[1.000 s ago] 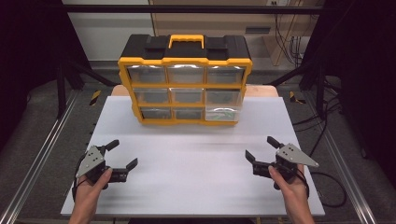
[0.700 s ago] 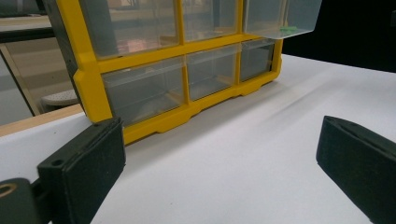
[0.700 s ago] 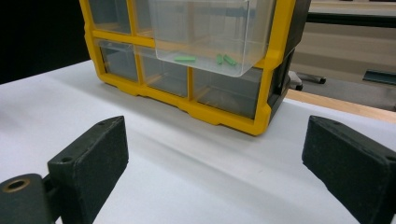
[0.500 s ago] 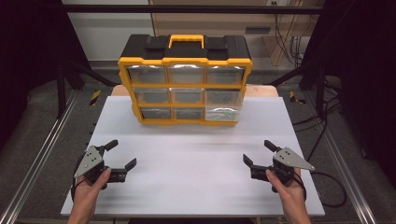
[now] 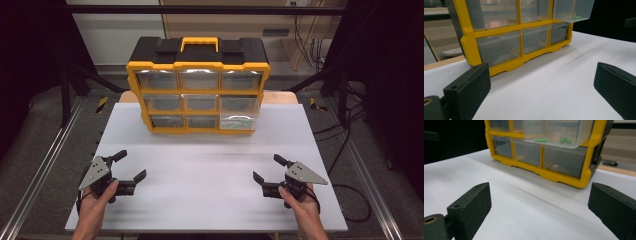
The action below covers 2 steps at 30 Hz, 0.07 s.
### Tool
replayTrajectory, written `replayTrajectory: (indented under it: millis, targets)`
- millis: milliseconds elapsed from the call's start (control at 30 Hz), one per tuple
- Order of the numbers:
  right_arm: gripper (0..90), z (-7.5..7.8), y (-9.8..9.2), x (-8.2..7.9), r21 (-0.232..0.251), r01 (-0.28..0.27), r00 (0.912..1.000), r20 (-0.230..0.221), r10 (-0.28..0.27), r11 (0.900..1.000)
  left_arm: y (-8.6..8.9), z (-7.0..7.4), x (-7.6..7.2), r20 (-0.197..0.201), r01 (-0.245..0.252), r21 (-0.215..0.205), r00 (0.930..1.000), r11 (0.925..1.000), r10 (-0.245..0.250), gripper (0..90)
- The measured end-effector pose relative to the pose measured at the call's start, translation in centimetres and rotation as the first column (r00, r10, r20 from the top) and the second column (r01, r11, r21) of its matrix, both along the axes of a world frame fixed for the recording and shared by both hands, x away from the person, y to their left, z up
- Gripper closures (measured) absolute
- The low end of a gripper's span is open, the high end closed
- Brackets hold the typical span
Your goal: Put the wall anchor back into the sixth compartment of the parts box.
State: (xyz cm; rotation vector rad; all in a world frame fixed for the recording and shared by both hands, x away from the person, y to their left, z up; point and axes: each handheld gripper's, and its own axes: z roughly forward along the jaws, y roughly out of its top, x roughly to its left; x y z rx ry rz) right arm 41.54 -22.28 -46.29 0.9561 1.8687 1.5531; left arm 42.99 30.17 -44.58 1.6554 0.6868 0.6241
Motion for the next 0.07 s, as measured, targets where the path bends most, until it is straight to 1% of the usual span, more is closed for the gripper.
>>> replayTrajectory:
  millis: [67]
  targets:
    - [5.8, -0.23, 0.19, 0.14, 0.000, -0.005, 1.0000, -0.006, 0.005, 1.000, -0.10, 0.06, 0.07, 0.002, 0.006, -0.005, 1.0000, 1.0000, -0.006, 0.9]
